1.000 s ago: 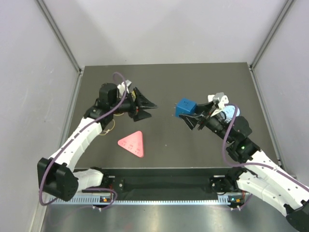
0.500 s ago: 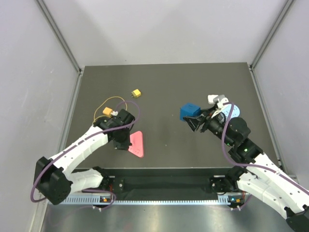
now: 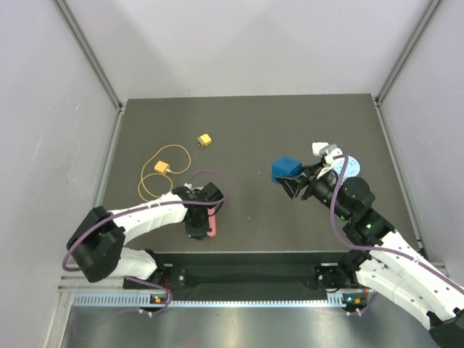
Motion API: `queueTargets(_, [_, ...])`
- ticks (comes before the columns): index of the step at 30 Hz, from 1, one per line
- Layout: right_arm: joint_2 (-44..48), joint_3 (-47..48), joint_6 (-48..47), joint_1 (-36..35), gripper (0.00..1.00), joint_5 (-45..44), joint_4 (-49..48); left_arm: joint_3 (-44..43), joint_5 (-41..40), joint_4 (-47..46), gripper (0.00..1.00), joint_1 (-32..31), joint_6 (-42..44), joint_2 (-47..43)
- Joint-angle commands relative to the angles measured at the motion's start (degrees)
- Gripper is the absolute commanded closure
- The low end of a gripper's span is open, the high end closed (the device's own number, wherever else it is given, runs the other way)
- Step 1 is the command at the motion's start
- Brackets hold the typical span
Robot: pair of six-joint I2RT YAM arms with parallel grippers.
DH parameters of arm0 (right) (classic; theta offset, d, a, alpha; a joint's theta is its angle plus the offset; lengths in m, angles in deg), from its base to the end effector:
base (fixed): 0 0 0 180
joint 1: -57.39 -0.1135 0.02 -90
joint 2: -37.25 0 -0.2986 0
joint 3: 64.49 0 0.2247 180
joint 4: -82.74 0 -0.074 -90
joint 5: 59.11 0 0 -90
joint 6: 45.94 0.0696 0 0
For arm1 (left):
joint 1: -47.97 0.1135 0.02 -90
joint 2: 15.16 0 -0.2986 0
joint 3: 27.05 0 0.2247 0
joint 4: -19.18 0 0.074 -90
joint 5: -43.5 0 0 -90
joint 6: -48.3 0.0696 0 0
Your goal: Insert the plug
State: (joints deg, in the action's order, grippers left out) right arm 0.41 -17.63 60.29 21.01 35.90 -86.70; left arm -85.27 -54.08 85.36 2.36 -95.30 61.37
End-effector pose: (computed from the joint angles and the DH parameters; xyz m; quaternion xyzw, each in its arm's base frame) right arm 0.1136 0.0913 0.3303 -0.1544 0.6934 0.3394 0.6165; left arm 0.1307 -0.1204 0.1910 -0.0726 0.9940 0.0063 0.0814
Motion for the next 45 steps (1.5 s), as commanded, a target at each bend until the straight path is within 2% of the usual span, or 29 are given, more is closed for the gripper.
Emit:
queueTargets(1, [2.47,0.26,-0.76,0.61,1.0,0.08,-3.51,-1.46,-2.27,-7.44,1.0,-0.54,-2.65,3.0])
queueTargets(5, [3.7,0.35,-0.5,0.7,1.0,0.17,-2.81,-6.63,-4.55,-14.2,1.0,-0.71,-1.07,9.83])
queueTargets(7, [3.44,0.97,-0.5,0.7,1.0,-0.18,-1.49,-10.24,-6.39,-14.66,1.0,-0.71,0.25,14.15])
queueTargets(8, [3.27,1.32,-0.24,0.7,1.0,-0.27,-0.79,-15.3,-6.49,-14.66,1.0,-0.97,2.08,18.35])
queueTargets(11, [1.78,2.81,0.2,0.7,1.0,-0.27,1.93,-25.5,-5.62,-14.58,1.0,-2.46,4.72,23.47])
queueTargets(14, [-1.56,5.62,1.34,0.7,1.0,-0.27,6.41,-33.08,-4.91,-10.89,1.0,-2.74,6.4,24.28])
queueTargets(16, [-5.84,9.13,1.96,0.7,1.0,0.69,9.48,-34.16,-4.91,-7.91,1.0,-2.21,7.54,22.44])
queueTargets(20, [-15.26,18.0,4.16,0.35,1.0,-0.8,24.13,-29.26,-5.7,-5.43,1.0,4.8,10.18,13.85])
queueTargets(22, [-19.92,22.57,3.9,-0.35,1.0,-2.37,27.67,-25.83,-8.41,-6.22,1.0,8.85,11.5,10.32])
queueTargets(23, [-21.24,23.89,3.72,-1.14,1.0,-2.99,29.08,-22.77,-9.47,-8.14,1.0,13.91,12.9,7.69])
queueTargets(25, [-25.98,28.64,3.81,-2.37,1.0,-4.84,34.09,-19.77,-5.72,-10.17,1.0,20.35,14.4,6.18])
queueTargets(26, [-27.57,32.22,3.98,-4.03,1.0,-7.1,35.67,-19.4,-3.52,-11.57,1.0,26.12,15.54,5.65])
queueTargets(28, [-32.84,35.93,4.68,-5.97,1.0,-10.19,39.81,-19.05,-0.25,-12.55,1.0,29.33,16.25,5.82])
queueTargets(33, [-45.57,46.92,7.76,-13.71,1.0,-16.43,43.68,-16.51,-1.84,-14.03,1.0,29.69,15.99,6.88])
queueTargets(37, [-54.64,54.83,9.35,-18.02,1.0,-16.53,45.97,-10.18,5.71,-18.7,1.0,32.33,15.2,7.49])
queueTargets(41, [-62.73,60.28,10.84,-20.48,1.0,-16.18,47.28,-6.22,16.51,-22.74,1.0,32.86,12.92,9.42])
queueTargets(45, [-66.77,61.96,13.04,-21.89,1.0,-16.18,46.85,-4.19,20.05,-24.6,1.0,32.95,12.03,9.6])
